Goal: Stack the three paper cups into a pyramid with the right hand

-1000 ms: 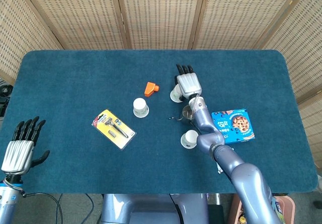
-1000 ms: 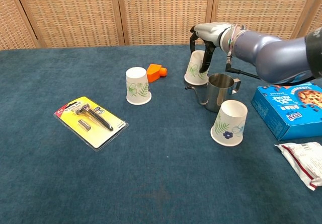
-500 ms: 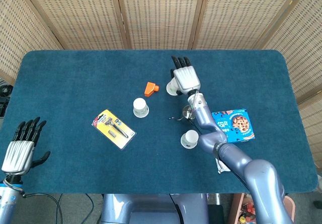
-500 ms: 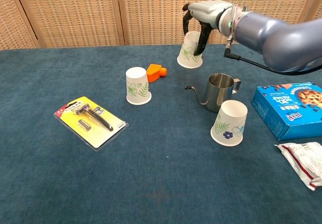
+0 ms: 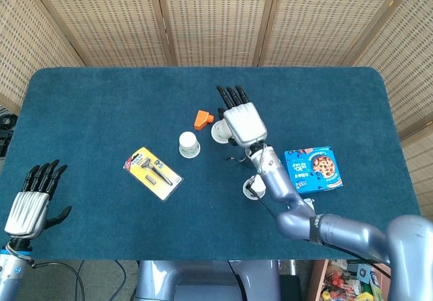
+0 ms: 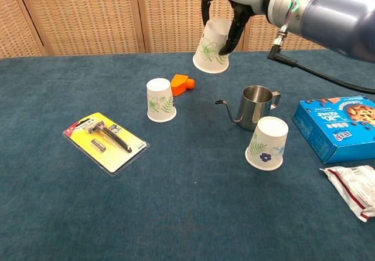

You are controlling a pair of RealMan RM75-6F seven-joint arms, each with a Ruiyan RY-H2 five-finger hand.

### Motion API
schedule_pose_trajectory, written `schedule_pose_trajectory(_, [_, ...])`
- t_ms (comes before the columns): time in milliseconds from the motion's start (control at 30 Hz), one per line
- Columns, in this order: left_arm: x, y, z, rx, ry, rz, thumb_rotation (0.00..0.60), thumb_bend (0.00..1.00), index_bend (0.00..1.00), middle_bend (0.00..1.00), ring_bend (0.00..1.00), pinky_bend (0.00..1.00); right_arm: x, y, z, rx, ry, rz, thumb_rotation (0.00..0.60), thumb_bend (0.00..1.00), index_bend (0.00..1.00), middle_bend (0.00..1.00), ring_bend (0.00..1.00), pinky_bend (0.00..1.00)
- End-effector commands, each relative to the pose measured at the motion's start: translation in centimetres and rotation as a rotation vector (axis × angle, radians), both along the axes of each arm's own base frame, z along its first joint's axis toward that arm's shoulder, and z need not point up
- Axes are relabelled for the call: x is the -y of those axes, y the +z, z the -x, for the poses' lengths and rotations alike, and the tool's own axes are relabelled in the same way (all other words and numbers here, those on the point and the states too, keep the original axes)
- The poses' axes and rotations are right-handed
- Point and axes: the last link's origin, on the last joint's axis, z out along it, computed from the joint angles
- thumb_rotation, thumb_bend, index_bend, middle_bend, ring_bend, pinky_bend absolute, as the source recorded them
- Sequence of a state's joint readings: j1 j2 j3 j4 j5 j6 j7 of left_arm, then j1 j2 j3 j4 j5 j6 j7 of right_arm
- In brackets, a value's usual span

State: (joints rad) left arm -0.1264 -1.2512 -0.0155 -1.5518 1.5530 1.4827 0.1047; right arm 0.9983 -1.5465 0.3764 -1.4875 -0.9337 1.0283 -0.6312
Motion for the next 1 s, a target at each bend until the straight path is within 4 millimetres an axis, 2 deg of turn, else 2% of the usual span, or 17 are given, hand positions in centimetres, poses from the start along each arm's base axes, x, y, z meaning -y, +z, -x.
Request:
schedule_pose_trajectory(33, [0.3, 0.1, -0.2, 0.003, -0.007, 0.001, 0.600, 0.29, 0.02, 0.00, 0.00, 0.00, -2.9, 2.6, 2.0, -0.049, -0.043, 0.053, 0.600, 0.07, 0.48, 0.03, 0.00, 0.00])
schedule_pose_trajectory(333, [0.9, -0.2, -0.9, 0.006, -0.036, 0.018, 0.600, 0.28, 0.02, 0.00, 0.00, 0.00, -8.2, 3.9, 3.1, -0.046, -0.032, 0.040, 0.600, 0.07, 0.48, 0.03, 0.00, 0.00])
schedule_pose_trajectory(567, [1.0, -0.3, -1.1, 0.010, -0.044, 0.026, 0.600, 0.29, 0.02, 0.00, 0.00, 0.00, -10.4, 4.2, 3.9, -0.038, -0.030, 0.030, 0.600, 0.07, 0.48, 0.03, 0.00, 0.00])
schedule_pose_trajectory(800, [1.2, -0.4, -1.2, 0.009, -0.048, 0.031, 0.600, 0.29, 0.02, 0.00, 0.00, 0.00, -12.0, 2.8, 4.0, -0.022, -0.030, -0.012, 0.600, 0.07, 0.48, 0.02, 0.00, 0.00])
schedule_pose_trajectory(1000, [1.2, -0.4, -1.3, 0.010, -0.049, 0.031, 0.600, 0.29, 0.02, 0.00, 0.00, 0.00, -12.5, 0.1, 3.7, -0.006, -0.041, -0.075, 0.600, 0.07, 0.48, 0.02, 0.00, 0.00])
